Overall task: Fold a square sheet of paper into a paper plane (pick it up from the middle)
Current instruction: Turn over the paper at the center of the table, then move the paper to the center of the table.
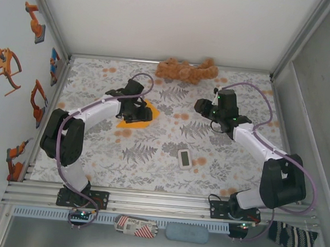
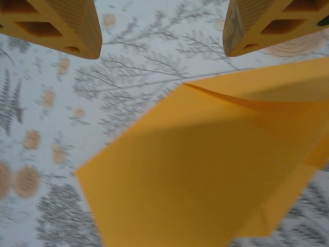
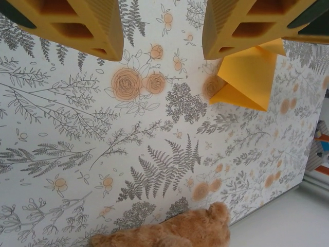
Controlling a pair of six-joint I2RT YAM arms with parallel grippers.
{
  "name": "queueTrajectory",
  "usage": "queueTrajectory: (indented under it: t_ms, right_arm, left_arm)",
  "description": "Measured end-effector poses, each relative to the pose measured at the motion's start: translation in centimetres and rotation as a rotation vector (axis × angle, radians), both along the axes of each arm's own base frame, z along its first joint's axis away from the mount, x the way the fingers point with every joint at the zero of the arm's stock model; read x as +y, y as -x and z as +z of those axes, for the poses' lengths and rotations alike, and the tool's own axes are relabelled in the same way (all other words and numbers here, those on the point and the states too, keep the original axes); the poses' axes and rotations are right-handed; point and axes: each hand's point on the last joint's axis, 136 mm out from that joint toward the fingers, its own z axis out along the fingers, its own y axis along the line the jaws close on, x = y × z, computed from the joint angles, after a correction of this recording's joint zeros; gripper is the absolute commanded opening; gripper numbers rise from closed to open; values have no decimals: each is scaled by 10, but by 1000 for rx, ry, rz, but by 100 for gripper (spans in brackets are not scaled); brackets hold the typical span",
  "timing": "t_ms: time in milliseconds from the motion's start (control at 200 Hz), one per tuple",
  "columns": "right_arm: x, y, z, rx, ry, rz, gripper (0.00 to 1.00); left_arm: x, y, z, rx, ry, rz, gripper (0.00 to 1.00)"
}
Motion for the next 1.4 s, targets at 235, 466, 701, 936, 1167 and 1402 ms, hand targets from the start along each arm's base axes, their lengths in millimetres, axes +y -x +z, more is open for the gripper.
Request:
queueTrajectory:
  t_ms: [235,466,701,936,1167,1402]
  right_arm:
    - [2,0,-1,5,-10,7,44]
    - [3,1,-1,6,-12,10,44]
    - [3,0,-3,13,-10,10,44]
    - [10,0,-12,55,-60,17,43]
    - [38,-1,-36,150,-221,28,41]
    - [89,16,-75,300,-310,81,36]
  left_arm:
    - [32,-27,-17,-28,-63,83,71]
    - [38,-39,-40,-18,-89,100,71]
    - [39,-41,-51,2,-85,108,71]
    - [29,-43,-49,20,4,136,67]
    - [7,-39,-51,43,125,210,61]
    - [-30,-24,-50,93,234,261,54]
